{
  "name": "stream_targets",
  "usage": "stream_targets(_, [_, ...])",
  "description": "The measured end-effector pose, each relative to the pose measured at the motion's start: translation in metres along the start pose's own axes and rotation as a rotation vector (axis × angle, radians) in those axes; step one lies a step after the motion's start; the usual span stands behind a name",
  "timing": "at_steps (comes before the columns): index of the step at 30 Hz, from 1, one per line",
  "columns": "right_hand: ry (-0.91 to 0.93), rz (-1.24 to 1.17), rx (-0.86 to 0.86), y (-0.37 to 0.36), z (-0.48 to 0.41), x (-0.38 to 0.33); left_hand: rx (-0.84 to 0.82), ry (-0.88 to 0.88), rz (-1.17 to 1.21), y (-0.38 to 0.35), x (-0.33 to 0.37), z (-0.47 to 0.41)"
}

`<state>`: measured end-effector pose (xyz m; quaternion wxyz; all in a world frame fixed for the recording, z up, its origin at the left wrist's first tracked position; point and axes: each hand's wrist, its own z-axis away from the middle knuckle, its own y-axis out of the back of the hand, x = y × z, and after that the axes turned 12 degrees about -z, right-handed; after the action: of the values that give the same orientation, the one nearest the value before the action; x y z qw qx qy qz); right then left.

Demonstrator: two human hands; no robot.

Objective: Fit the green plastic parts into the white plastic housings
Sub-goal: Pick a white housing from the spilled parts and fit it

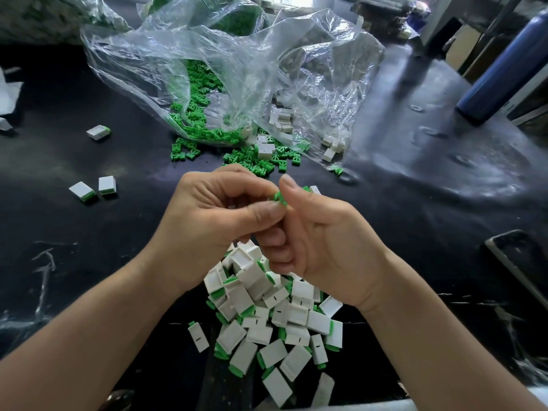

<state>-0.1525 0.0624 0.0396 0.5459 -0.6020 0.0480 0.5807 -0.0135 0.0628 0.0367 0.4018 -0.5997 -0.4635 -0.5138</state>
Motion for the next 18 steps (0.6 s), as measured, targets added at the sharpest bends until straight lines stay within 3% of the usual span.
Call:
stream_targets(9, [0.06, 0.09, 0.155, -0.0042, 0.0028, 0.0021, 0.015, -0.045, -0.055, -0.0012, -0.0046, 0.0011])
stream_targets(18, [0.057, 0.206, 0.155, -0.0043, 0.0038, 0.0048, 0.004, -0.051, -0.14, 0.002, -0.005, -0.0004])
